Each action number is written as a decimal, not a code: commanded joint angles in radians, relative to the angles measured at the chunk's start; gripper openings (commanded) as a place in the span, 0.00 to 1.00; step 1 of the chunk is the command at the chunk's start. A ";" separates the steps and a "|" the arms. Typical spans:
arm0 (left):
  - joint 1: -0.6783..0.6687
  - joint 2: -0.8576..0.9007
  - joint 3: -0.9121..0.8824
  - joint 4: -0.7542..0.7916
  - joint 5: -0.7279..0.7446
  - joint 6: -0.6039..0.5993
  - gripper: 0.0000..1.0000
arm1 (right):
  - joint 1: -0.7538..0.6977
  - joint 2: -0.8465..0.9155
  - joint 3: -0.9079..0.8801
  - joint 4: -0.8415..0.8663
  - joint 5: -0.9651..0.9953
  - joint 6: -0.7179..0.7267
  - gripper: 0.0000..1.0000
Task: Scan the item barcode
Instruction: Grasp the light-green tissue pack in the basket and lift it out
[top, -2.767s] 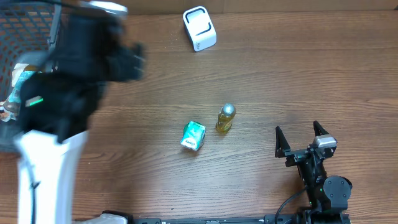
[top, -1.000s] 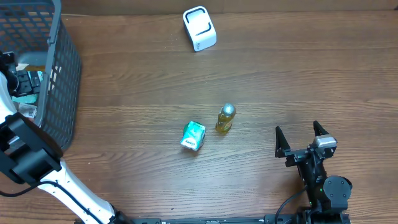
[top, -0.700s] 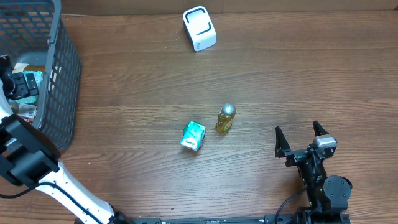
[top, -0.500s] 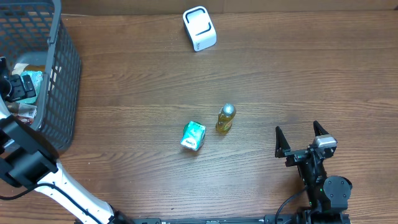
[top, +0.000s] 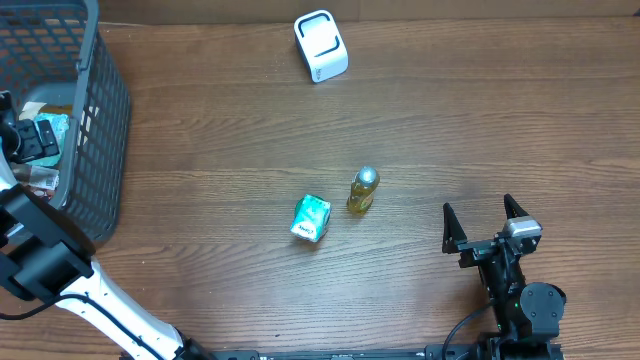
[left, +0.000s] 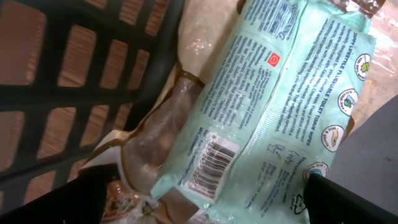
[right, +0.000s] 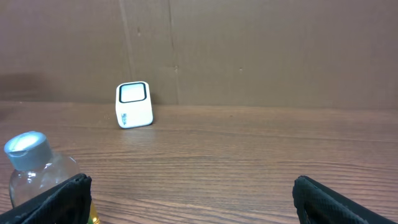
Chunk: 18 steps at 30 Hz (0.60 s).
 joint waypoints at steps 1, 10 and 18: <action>0.005 0.013 -0.023 0.011 0.073 0.061 1.00 | -0.005 -0.012 -0.011 0.005 0.004 -0.005 1.00; 0.005 0.015 -0.072 0.045 0.118 0.101 1.00 | -0.005 -0.012 -0.011 0.005 0.004 -0.005 1.00; 0.005 0.019 -0.177 0.129 0.095 0.100 1.00 | -0.005 -0.012 -0.011 0.005 0.004 -0.005 1.00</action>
